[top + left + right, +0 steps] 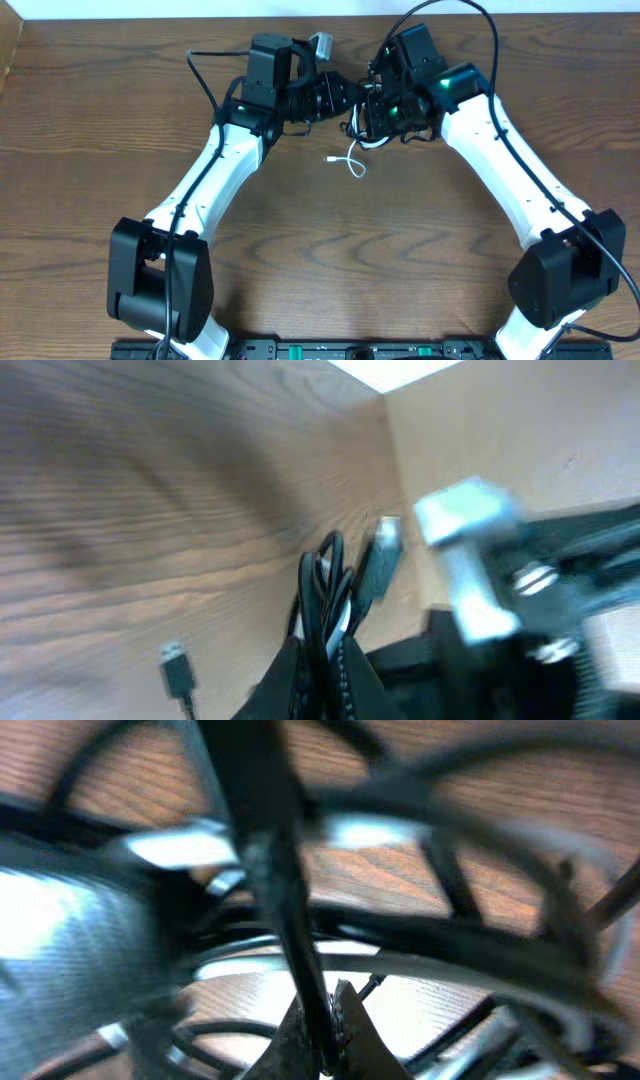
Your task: Untangle cables
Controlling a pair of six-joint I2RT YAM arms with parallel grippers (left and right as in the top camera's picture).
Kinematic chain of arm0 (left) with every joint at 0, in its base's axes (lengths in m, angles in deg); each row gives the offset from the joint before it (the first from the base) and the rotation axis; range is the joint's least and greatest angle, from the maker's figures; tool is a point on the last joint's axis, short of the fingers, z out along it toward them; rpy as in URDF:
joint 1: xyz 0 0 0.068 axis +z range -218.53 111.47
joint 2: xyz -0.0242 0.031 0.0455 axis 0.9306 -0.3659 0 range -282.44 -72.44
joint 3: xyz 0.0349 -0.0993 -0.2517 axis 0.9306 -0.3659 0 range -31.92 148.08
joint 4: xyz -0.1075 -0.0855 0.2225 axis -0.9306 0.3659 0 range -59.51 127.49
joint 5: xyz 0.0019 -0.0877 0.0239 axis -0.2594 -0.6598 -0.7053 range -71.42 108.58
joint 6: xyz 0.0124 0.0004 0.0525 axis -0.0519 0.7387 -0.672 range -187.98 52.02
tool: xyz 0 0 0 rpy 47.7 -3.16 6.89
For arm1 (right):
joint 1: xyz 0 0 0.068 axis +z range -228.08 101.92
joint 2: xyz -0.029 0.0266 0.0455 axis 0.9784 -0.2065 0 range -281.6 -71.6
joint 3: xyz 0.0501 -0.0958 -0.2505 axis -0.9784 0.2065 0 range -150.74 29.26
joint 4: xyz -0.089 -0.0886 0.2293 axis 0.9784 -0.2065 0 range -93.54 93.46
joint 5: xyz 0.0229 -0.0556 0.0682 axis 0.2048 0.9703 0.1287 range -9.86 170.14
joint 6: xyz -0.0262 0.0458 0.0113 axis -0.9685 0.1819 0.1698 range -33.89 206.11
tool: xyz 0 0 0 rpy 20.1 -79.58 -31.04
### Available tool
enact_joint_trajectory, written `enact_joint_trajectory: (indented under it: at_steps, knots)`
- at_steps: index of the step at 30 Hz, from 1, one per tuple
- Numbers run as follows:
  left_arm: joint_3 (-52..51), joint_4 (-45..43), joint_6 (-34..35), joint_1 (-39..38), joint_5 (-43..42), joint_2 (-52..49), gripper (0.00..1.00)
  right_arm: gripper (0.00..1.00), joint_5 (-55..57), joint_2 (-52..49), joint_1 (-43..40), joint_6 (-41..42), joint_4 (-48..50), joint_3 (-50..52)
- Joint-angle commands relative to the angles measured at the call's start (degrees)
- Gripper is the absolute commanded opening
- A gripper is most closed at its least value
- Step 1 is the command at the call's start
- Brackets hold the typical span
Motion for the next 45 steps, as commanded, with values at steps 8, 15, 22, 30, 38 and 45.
enact_joint_trajectory:
  at_steps: [8,15,22,30,38,45]
  knots:
    - [0.0,-1.9,32.7,0.1,6.6,0.1,0.07,0.25,0.4,1.6,0.3,3.7,1.2,1.2]
    - [0.0,4.6,20.7,0.0,15.3,0.1,0.07,0.46,-5.0,5.4,-3.4,-4.1,-1.6,0.7]
    - [0.0,20.5,19.8,0.0,26.5,0.1,0.08,0.50,-12.0,9.5,-3.2,-18.9,-2.3,0.7]
    - [0.0,23.7,19.8,0.0,23.1,0.1,0.07,0.53,-12.8,5.6,0.7,-28.9,-3.6,0.9]
    - [0.0,25.8,21.7,0.2,16.8,0.1,0.08,0.50,-14.9,1.5,3.2,-36.0,-3.5,0.9]
    - [0.0,24.5,26.3,2.4,7.6,0.1,0.07,0.46,-17.6,1.1,3.6,-40.3,-3.1,1.2]
